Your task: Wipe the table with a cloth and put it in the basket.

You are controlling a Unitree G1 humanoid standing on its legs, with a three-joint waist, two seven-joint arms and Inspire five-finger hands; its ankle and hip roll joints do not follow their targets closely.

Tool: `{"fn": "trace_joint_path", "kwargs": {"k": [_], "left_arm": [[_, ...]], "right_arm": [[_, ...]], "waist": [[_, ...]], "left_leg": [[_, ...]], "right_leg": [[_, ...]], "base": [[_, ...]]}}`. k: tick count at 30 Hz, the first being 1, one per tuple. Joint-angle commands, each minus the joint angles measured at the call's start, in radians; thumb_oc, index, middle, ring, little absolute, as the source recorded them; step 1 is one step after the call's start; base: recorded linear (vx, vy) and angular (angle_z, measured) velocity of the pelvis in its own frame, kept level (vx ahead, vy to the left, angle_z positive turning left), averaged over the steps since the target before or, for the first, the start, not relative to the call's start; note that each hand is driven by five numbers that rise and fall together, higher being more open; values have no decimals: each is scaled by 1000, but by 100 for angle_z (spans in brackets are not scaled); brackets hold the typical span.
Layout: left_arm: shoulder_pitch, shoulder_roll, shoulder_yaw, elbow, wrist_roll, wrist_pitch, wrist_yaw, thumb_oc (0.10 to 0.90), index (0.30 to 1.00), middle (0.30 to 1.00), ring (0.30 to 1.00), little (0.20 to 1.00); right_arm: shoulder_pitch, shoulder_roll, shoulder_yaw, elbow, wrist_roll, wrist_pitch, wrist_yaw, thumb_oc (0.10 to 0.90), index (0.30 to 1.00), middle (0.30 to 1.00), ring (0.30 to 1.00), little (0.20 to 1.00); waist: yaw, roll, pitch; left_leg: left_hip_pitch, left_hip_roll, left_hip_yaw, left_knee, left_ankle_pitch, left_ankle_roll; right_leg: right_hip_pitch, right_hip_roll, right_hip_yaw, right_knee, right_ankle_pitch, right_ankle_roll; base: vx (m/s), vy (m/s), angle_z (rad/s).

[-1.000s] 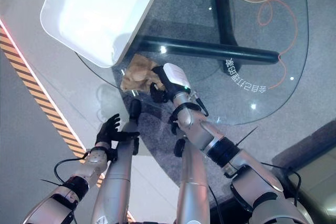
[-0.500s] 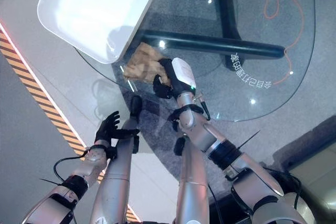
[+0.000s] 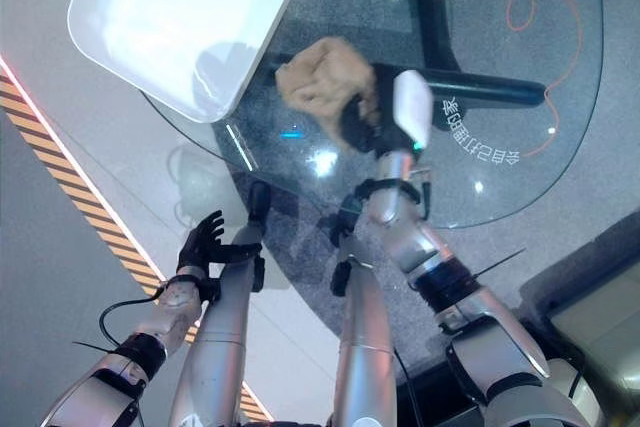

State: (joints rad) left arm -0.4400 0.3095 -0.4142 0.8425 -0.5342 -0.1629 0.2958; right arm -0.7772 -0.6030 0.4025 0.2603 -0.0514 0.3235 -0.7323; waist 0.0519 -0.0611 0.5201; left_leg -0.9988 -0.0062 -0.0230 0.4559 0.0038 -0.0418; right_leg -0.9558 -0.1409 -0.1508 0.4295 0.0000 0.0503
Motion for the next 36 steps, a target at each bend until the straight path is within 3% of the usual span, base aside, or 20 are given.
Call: {"fn": "trace_joint_path", "kwargs": {"k": [1, 18, 26, 31, 36], "left_arm": [[219, -16, -3, 28, 5, 21, 10, 800, 900, 900, 900, 900], [215, -20, 16, 45, 14, 17, 2, 800, 900, 900, 900, 900], [199, -28, 15, 60, 21, 20, 1, 800, 900, 900, 900, 900], [179, -50, 5, 89, 31, 9, -5, 800, 900, 900, 900, 900], [155, -67, -10, 117, 44, 4, -8, 800, 900, 900, 900, 900]], "right_arm": [[0, -153, -90, -98, -19, -27, -129, 100, 300, 300, 300, 200], [51, -150, -120, -162, -29, -52, -127, 100, 300, 300, 300, 200], [44, -97, -55, -214, -72, -82, 7, 100, 300, 300, 300, 200], [29, -21, 15, -238, -107, -97, 124, 100, 300, 300, 300, 200], [-9, 83, 140, -220, -142, -63, 253, 100, 300, 300, 300, 200]], "waist": [[-19, 43, 0], [-32, 33, 0], [-29, 33, 0], [-21, 38, 0], [-1, 47, 0]], "left_leg": [[61, -23, 61, 9, -100, 90], [56, -22, 66, 18, -109, 90], [55, -26, 65, 17, -106, 89], [54, -30, 66, 13, -101, 86], [50, -32, 65, 4, -91, 81]], "right_leg": [[21, 47, 4, -4, 19, 29], [19, 51, 8, -5, 13, 27], [18, 51, 6, -3, 10, 26], [18, 48, 0, -4, 5, 21], [17, 39, -13, -5, -1, 15]], "base": [[3, 4, -6], [3, -1, -3], [0, 0, 0], [0, 0, 0], [2, -2, 1]]}}
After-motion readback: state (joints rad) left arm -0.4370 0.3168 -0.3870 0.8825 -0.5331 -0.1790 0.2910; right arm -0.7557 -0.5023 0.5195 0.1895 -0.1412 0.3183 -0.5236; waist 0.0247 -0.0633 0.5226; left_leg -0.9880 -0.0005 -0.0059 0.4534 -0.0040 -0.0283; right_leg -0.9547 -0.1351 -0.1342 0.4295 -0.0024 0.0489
